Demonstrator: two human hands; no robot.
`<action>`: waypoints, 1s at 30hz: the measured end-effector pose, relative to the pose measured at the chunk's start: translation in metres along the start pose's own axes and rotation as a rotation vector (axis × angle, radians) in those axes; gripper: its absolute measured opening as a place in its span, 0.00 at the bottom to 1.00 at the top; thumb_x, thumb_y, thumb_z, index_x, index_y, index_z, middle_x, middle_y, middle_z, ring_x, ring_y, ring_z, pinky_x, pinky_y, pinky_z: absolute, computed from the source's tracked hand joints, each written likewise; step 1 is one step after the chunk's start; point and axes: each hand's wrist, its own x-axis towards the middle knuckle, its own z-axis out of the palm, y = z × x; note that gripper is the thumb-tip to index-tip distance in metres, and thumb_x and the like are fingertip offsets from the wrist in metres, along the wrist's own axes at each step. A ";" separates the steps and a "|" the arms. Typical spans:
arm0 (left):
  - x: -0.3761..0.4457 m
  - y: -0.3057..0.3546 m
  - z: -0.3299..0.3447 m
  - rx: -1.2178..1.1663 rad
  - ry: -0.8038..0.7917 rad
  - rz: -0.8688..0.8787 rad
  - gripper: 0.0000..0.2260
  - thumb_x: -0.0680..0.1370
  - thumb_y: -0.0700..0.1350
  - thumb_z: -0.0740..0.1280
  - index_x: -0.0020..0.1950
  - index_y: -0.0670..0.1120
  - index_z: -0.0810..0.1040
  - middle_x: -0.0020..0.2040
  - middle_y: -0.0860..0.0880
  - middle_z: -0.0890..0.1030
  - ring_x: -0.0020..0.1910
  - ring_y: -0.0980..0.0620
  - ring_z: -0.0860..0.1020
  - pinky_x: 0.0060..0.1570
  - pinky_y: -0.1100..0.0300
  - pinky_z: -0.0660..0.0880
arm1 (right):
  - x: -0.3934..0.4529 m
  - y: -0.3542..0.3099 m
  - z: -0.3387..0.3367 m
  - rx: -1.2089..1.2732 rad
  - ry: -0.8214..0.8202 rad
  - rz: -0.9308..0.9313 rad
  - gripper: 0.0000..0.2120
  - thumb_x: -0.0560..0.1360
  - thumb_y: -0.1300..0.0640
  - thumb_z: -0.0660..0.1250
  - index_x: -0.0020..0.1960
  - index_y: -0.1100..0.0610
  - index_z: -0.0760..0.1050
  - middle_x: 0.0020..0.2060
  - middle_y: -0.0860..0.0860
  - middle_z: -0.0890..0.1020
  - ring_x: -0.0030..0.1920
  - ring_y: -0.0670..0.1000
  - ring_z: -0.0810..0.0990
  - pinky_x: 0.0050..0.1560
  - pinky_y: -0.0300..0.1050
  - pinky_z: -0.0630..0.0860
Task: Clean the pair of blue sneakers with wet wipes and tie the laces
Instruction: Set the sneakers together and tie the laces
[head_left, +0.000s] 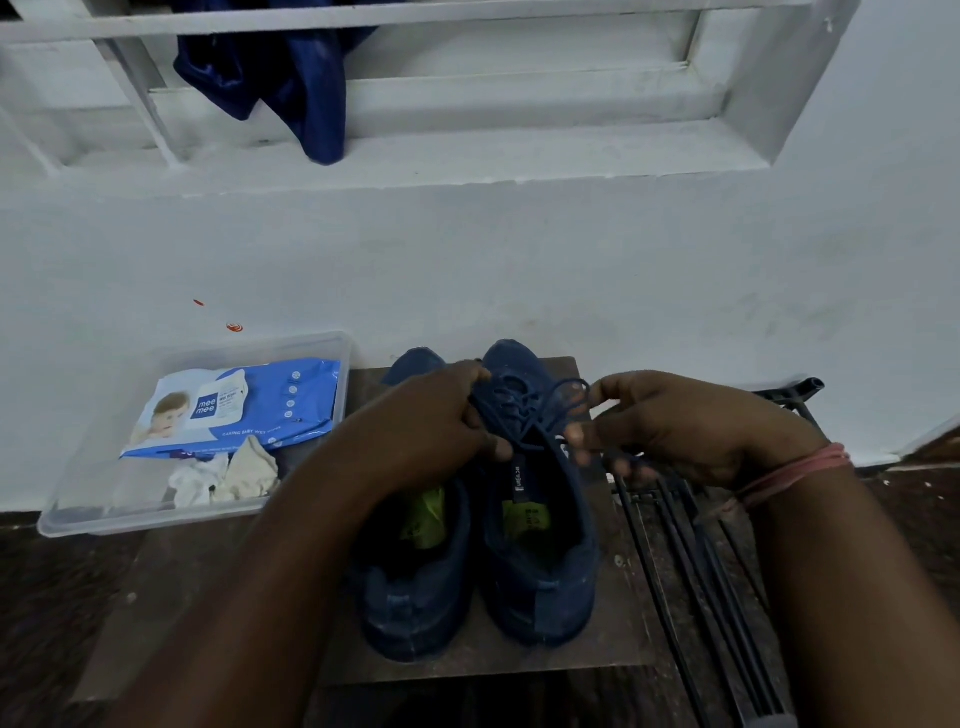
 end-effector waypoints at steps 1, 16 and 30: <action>0.000 -0.001 -0.001 0.003 -0.001 0.004 0.34 0.74 0.52 0.77 0.77 0.57 0.66 0.44 0.60 0.85 0.47 0.63 0.81 0.56 0.57 0.78 | 0.000 0.000 -0.002 -0.050 -0.010 -0.007 0.10 0.75 0.60 0.73 0.53 0.64 0.79 0.36 0.59 0.80 0.26 0.49 0.70 0.28 0.40 0.63; -0.025 -0.010 -0.046 -0.556 0.056 -0.016 0.14 0.81 0.38 0.62 0.63 0.49 0.79 0.29 0.46 0.77 0.27 0.51 0.74 0.40 0.55 0.75 | -0.022 0.000 -0.033 0.088 0.145 -0.180 0.13 0.77 0.54 0.63 0.39 0.60 0.76 0.38 0.60 0.78 0.34 0.56 0.70 0.38 0.50 0.66; -0.003 0.011 -0.006 0.199 -0.069 -0.062 0.12 0.73 0.60 0.75 0.44 0.52 0.88 0.39 0.56 0.85 0.42 0.58 0.82 0.48 0.57 0.81 | -0.009 -0.009 -0.005 -0.301 0.007 -0.074 0.14 0.75 0.48 0.72 0.43 0.61 0.84 0.25 0.53 0.71 0.28 0.51 0.69 0.31 0.43 0.70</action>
